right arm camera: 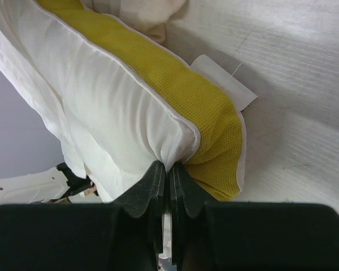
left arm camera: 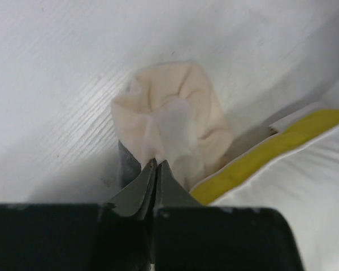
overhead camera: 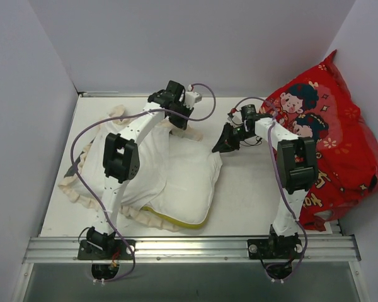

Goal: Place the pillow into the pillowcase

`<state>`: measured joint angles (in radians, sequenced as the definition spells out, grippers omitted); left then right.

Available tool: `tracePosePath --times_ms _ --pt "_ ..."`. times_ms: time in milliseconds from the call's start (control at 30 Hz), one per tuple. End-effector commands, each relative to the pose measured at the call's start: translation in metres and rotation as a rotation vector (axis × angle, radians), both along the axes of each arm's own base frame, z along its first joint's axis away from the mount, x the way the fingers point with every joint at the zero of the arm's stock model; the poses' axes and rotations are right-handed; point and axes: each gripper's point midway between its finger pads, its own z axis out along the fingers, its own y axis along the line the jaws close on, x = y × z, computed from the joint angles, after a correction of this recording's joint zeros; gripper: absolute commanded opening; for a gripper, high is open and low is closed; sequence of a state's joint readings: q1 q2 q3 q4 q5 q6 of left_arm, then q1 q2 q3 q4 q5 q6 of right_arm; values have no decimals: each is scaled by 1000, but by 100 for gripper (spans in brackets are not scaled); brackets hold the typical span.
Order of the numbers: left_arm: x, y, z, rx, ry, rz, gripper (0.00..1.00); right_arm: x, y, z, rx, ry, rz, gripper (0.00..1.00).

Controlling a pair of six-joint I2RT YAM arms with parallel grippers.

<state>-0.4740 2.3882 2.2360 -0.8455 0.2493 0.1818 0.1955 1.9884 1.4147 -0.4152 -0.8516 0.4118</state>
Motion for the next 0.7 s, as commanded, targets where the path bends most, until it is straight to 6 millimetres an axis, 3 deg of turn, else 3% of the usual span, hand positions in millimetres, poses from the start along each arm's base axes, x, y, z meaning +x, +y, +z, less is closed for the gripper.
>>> tracePosePath --times_ms 0,333,467,567,600,633,667 --pt "-16 -68 92 -255 -91 -97 0 -6 26 19 89 -1 36 0" --pt "-18 -113 153 -511 -170 -75 0 -1 34 50 150 -71 4 0" --pt "-13 -123 149 -540 -202 4 0 15 41 60 185 -113 -8 0" --pt "-2 -117 137 -506 -225 55 0 23 30 61 168 -140 -31 0" --pt "4 -110 137 -494 -234 67 0 20 21 58 147 -114 -45 6" --pt "5 -104 139 -477 -236 70 0 17 11 53 117 -102 -62 30" --pt "8 -98 139 -446 -260 46 10 17 -5 59 101 -117 -86 46"
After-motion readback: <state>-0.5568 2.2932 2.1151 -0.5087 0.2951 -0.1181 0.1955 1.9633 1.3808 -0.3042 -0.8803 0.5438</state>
